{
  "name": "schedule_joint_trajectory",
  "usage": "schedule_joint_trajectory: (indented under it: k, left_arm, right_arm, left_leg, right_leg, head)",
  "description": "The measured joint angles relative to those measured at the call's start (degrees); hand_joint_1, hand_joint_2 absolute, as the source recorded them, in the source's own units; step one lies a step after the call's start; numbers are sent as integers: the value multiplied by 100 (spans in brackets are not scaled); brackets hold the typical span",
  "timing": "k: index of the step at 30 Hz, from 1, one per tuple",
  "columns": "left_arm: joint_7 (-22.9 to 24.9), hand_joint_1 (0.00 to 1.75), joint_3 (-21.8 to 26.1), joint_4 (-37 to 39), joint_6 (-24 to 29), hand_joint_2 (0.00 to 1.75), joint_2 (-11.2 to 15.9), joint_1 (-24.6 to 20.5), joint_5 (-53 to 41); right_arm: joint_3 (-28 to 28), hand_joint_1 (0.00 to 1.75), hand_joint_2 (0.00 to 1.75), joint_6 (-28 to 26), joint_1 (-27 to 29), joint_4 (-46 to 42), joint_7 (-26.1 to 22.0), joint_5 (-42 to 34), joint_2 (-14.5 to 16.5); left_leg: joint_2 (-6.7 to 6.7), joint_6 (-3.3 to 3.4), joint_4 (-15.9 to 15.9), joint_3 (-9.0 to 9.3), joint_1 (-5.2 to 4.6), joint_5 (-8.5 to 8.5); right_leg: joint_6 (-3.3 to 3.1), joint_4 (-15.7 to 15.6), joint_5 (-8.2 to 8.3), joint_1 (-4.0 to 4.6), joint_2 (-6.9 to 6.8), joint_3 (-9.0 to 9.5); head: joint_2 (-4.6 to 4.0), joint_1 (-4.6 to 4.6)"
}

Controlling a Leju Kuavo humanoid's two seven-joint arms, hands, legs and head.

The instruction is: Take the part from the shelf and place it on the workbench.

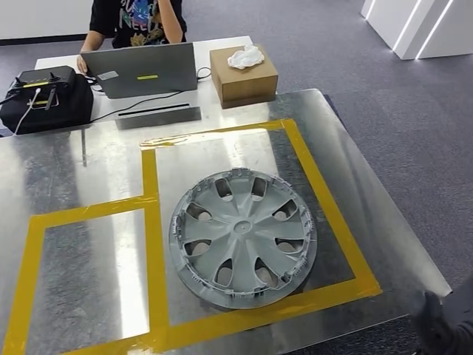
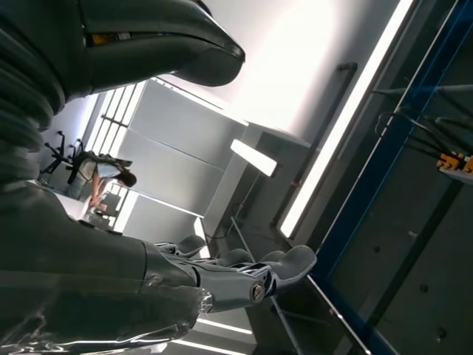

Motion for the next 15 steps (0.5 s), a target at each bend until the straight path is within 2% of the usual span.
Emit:
schedule_joint_trajectory:
  k: [2, 3, 4, 5, 8, 9, 10, 13, 14, 15]
  left_arm:
    - [19, 0, 5, 0, 1, 0, -23, -17, -3]
    - [26, 0, 9, 0, 1, 0, -28, -31, -3]
    - [32, 0, 13, 0, 2, 0, -29, -49, -3]
    - [39, 0, 16, 0, 2, 0, -28, -71, -2]
    - [61, 0, 30, -1, 3, 0, -28, -138, -3]
    - [69, 0, 36, -1, 3, 0, -25, -153, -8]
    - [76, 0, 41, -2, 4, 0, -22, -164, -13]
    - [92, 0, 47, -2, 3, 0, -19, -172, -24]
    - [96, 0, 49, -2, 3, 0, -19, -169, -26]
    - [99, 0, 50, -2, 1, 0, -19, -167, -27]
  right_arm:
    - [-8, 0, 175, -1, -20, 1, 0, 24, 4]
    - [-9, 0, 175, -2, -25, 1, 0, 31, 4]
    - [-9, 0, 175, -2, -27, 1, 1, 36, 5]
    - [-10, 0, 175, -2, -30, 1, 1, 37, 5]
    - [-10, 0, 175, 0, -52, 3, 3, 48, 5]
    - [-10, 0, 175, 3, -58, 5, 3, 54, 7]
    - [-10, 0, 175, 10, -62, 8, 3, 60, 8]
    - [-10, 0, 175, 46, -63, 24, 3, 55, 12]
    - [-10, 0, 175, 58, -63, 29, 4, 52, 13]
    - [-10, 0, 175, 72, -63, 32, 4, 52, 14]
  left_leg:
    - [3, 13, -10, -16, 6, 18]
    - [3, 6, -9, -32, 7, 30]
    - [4, -9, -8, -52, 12, 48]
    - [4, -34, -5, -74, 22, 70]
    - [5, -147, 22, -135, 53, 143]
    - [5, -190, 42, -140, 52, 159]
    - [5, -229, 55, -138, 47, 172]
    - [10, -316, 48, -139, 61, 153]
    - [15, -340, 127, -176, 69, 26]
    - [20, -363, 333, -255, 75, -188]
  right_leg:
    - [22, 699, -453, -3, -5, -281]
    - [35, 1006, -607, -9, -6, -398]
    - [48, 1140, -644, -16, -8, -421]
    - [63, 1049, -571, -27, -12, -323]
    - [114, -24, -127, -72, -48, 379]
    - [94, -250, -41, -78, -53, 493]
    - [51, -329, 3, -74, -51, 518]
    - [-139, -301, 65, -55, -30, 409]
    - [-188, -306, 101, -55, -34, 379]
    - [-229, -312, 148, -59, -37, 350]
  head:
    - [-1, 4]
    - [0, 3]
    - [0, 2]
    - [1, 1]
    - [1, 3]
    - [1, -3]
    - [1, -11]
    - [2, -33]
    - [2, -35]
    - [2, -39]
